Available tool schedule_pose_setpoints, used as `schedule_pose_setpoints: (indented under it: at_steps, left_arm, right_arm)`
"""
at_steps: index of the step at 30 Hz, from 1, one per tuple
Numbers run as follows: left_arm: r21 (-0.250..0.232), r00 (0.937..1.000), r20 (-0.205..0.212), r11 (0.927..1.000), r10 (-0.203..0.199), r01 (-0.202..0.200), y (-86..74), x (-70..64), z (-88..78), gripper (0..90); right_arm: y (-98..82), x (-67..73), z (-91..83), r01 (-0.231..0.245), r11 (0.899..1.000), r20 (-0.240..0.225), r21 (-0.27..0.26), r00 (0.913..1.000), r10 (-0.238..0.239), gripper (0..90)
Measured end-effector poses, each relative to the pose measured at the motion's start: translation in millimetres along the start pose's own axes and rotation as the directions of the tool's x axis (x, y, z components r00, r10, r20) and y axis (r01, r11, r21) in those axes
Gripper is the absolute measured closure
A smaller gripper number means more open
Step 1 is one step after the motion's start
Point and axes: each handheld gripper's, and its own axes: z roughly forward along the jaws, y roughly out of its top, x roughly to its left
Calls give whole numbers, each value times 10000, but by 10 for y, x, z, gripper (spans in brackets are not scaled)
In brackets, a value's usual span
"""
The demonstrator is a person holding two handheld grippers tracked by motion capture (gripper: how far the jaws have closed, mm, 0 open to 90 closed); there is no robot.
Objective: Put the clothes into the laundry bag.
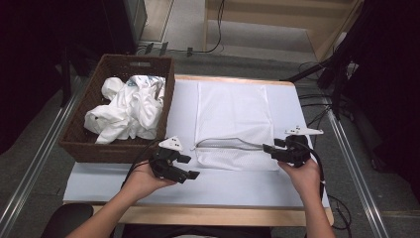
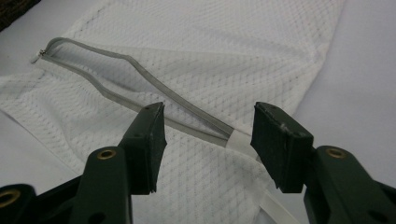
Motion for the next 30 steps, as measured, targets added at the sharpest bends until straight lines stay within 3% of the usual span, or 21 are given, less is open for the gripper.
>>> schedule_pose_setpoints:
  at_steps: [5, 16, 30]
  left_arm:
    - [-40, 9999, 45, 9999, 94, -94, -10, -23, -24, 314]
    - [273, 9999, -143, 9996, 95, -91, -48, -2, -14, 316]
    - [254, 9997, -240, 9996, 87, -80, -69, 9, -24, 316]
  right_arm:
    - [19, 51, 26, 232, 9996, 16, -131, 9997, -232, 426]
    - [49, 45, 87, 168, 9998, -100, -144, 9998, -169, 420]
    - [64, 47, 119, 293, 9995, -112, -114, 9995, -294, 402]
